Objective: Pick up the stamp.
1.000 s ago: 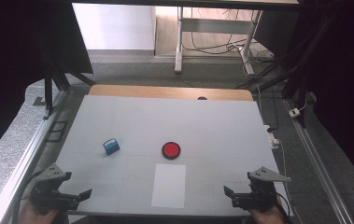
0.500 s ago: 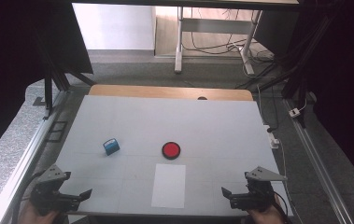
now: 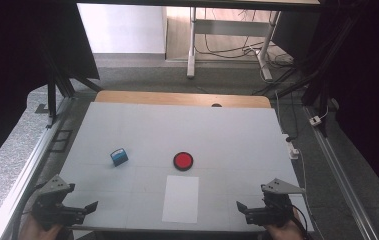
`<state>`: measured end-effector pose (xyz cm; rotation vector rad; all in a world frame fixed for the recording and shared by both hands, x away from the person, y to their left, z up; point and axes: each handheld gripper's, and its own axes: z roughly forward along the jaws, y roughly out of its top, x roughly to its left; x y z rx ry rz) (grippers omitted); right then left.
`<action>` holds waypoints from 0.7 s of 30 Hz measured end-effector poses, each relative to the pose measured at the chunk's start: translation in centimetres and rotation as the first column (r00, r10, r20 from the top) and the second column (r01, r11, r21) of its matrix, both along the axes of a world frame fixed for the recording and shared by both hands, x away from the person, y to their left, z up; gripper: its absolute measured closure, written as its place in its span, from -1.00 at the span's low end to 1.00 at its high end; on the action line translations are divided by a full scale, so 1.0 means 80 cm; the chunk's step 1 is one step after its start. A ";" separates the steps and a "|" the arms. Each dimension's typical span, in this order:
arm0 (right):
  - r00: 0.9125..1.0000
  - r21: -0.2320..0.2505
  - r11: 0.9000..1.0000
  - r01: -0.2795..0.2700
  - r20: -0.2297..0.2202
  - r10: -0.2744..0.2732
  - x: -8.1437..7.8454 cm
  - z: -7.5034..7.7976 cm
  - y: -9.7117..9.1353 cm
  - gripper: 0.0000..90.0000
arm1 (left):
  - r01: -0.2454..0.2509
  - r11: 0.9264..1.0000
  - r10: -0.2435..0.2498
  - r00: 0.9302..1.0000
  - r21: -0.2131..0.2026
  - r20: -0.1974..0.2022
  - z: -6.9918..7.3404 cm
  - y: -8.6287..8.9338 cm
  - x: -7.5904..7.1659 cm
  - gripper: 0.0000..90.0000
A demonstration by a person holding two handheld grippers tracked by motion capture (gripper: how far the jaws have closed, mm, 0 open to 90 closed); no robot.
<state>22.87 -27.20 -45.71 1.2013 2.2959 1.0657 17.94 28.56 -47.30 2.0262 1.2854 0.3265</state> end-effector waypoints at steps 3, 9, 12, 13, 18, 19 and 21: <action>1.000 0.005 1.000 -0.003 -0.001 0.003 0.001 -0.001 0.000 -1.00 | -0.010 1.000 0.010 1.000 -0.006 -0.001 0.002 0.001 0.002 -1.00; 1.000 -0.003 1.000 -0.008 -0.005 0.008 0.001 -0.001 0.001 -1.00 | 0.010 1.000 -0.010 1.000 0.003 0.004 0.002 0.001 0.009 -1.00; 1.000 -0.007 1.000 -0.012 -0.008 0.012 0.001 0.000 0.001 -1.00 | 0.024 1.000 -0.024 1.000 -0.006 0.010 0.002 0.002 0.013 -1.00; 1.000 -0.007 1.000 -0.012 -0.008 0.012 0.001 0.000 0.001 -1.00 | 0.032 0.999 -0.032 0.999 -0.012 0.008 0.002 0.002 0.014 -1.00; 1.000 -0.009 1.000 -0.014 -0.010 0.014 0.001 -0.001 0.002 -1.00 | 0.050 0.998 -0.050 0.999 -0.022 0.012 0.002 0.004 0.020 -1.00; 1.000 -0.009 1.000 -0.014 -0.010 0.014 0.001 -0.001 0.002 -1.00 | 0.054 0.998 -0.054 0.998 -0.023 0.013 0.002 0.004 0.022 -1.00; 1.000 -0.008 1.000 -0.015 -0.010 0.015 0.001 -0.001 0.002 -1.00 | 0.064 0.998 -0.063 0.998 -0.023 0.016 0.003 0.004 0.026 -1.00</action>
